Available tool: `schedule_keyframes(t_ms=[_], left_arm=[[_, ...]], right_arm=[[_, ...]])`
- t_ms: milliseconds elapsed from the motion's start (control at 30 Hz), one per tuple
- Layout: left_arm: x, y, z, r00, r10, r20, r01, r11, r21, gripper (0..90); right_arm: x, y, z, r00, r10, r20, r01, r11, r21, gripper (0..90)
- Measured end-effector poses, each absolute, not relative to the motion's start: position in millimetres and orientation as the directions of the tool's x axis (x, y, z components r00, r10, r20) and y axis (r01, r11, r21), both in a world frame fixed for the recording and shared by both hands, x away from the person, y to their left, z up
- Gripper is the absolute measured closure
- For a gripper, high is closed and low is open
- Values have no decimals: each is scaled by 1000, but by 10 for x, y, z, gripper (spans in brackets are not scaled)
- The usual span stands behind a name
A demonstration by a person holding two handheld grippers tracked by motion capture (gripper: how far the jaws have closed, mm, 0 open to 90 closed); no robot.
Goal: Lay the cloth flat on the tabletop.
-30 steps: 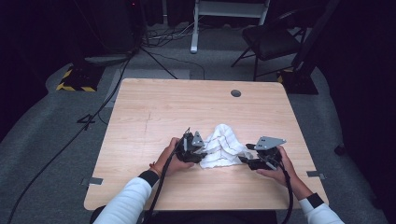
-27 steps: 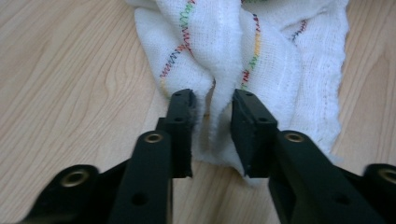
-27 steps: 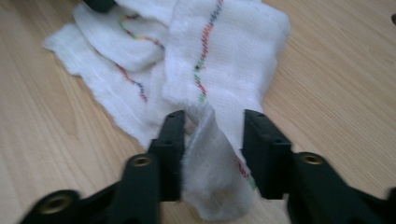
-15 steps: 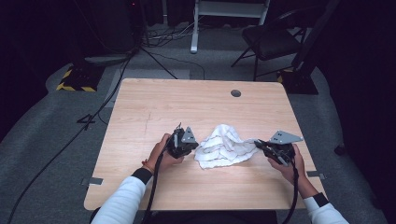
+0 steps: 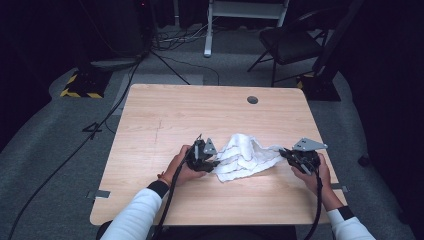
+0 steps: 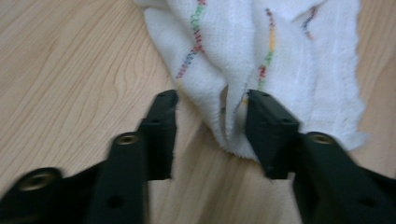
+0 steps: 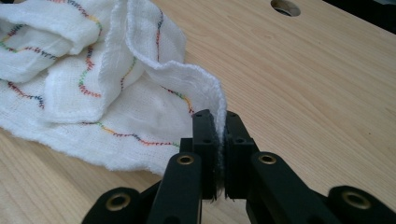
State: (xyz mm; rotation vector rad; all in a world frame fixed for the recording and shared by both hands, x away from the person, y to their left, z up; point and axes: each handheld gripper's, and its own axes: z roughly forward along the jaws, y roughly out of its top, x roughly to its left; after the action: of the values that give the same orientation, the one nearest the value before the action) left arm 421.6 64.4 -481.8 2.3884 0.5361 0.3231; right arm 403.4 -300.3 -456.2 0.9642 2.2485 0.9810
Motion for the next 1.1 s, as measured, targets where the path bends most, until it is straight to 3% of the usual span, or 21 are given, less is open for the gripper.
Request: schedule_keyframes(t_ms=[100,167,433,733,833,1100], left_arm=[[4245,630,-4836,891,440,108,274,-714,644,822],[4248,638,-4828,891,437,124,266,-723,638,849],[4239,881,-4659,877,459,139,268,-709,652,859],[4213,1062,-4686,876,473,96,316,-711,628,848],[4211,1092,-4668,872,477,109,310,-710,633,896],[4234,1234,-4666,863,497,93,331,-695,638,900]], right_arm=[[4043,-3014,-4570,-622,768,-154,411,487,770,866],[4042,-3021,-4567,-620,768,-159,411,491,768,866],[4041,-3053,-4543,-620,770,-153,409,483,774,870],[4032,-3022,-4540,-638,757,-141,412,490,769,874],[4034,-3035,-4540,-631,763,-138,419,485,768,875],[4060,-3050,-4559,-618,774,-139,436,485,758,872]])
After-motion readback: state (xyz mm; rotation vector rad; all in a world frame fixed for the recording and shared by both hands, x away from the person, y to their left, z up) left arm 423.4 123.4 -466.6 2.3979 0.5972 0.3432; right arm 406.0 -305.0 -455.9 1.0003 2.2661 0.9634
